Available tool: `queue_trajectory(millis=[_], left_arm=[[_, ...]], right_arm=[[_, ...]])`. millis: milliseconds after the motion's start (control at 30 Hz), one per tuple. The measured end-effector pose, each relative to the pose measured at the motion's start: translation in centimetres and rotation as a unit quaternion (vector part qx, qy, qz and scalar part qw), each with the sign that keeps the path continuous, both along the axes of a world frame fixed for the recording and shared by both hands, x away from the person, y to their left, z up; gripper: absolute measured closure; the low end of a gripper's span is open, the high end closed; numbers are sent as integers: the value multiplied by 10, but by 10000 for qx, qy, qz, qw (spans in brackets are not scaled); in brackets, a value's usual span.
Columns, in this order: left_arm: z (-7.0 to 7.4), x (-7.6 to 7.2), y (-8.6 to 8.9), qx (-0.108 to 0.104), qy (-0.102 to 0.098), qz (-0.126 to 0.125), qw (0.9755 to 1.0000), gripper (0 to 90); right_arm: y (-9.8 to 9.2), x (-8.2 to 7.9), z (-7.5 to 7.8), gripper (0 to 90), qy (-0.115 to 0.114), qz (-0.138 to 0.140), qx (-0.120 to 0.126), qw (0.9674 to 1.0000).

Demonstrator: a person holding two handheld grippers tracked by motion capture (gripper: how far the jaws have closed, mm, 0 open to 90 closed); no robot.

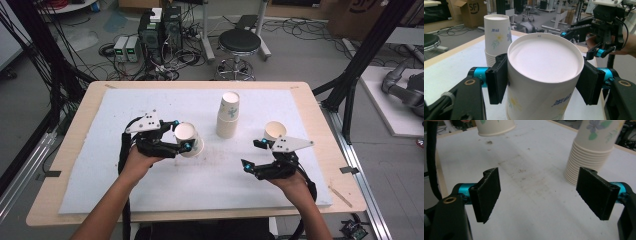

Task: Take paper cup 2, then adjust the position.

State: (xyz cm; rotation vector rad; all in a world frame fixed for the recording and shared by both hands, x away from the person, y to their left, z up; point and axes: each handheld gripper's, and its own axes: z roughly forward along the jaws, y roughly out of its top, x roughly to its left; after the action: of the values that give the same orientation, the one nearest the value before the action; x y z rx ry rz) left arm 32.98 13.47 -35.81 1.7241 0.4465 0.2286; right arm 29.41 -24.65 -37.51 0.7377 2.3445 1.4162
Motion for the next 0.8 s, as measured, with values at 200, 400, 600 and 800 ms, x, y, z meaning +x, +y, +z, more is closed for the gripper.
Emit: queue_trajectory(millis=[200,400,600,800], left_arm=[[-6,-4,4,-29,77,-40,10000,336],[-11,-9,5,-43,114,-120,9999,336],[-18,-15,2,-8,182,-201,9996,335],[-20,-21,-5,96,146,-330,9993,336]], right_arm=[[16,8,4,202,-16,195,36,9998],[28,11,2,201,166,542,134,9983],[39,12,1,202,160,915,267,9953],[50,7,-5,202,126,1173,277,9926]])
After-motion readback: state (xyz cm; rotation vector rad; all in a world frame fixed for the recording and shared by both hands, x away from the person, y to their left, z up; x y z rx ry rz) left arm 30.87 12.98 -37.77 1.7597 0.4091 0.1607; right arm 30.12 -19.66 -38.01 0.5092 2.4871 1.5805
